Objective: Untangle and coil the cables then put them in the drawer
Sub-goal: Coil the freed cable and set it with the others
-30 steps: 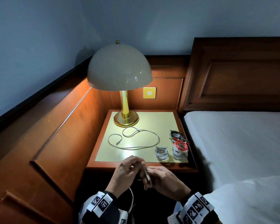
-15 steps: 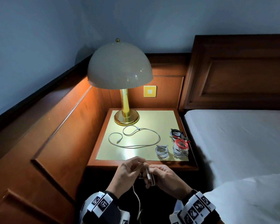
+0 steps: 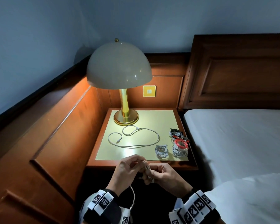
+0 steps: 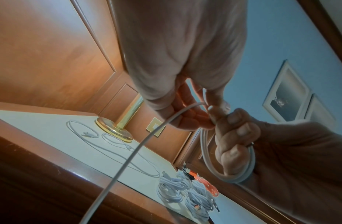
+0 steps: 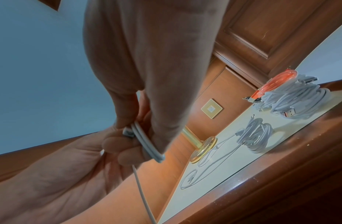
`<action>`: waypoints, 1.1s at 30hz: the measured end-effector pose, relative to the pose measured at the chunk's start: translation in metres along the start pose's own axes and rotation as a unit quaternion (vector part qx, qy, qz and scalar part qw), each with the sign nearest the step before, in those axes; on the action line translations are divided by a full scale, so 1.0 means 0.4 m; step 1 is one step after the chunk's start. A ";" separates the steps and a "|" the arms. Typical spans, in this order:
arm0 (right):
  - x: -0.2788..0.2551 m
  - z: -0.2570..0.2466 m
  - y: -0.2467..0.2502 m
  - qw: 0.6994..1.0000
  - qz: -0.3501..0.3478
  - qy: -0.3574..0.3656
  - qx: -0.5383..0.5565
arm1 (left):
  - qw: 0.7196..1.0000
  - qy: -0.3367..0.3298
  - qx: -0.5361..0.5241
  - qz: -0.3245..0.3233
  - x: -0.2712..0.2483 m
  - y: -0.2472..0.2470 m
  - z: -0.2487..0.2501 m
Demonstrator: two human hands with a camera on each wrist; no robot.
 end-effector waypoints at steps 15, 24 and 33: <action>-0.022 0.001 0.018 0.994 0.024 -0.007 -0.104 | 0.998 0.039 0.005 -0.043 0.001 0.021 -0.011; -0.027 0.000 0.059 0.972 0.085 -0.035 -0.217 | 0.999 0.006 0.034 0.030 -0.003 0.039 0.003; -0.053 -0.036 0.080 0.907 0.187 0.001 -0.377 | 1.000 -0.006 0.013 0.017 -0.015 0.048 0.052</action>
Point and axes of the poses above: each hand's wrist, its own x-axis towards the middle knuckle, its own y-axis out of the back of the hand, z = x × y, the point moved 6 cm from there along x, towards the middle knuckle, and after that the axes turned 12 degrees about -x, right-handed, at the moved point
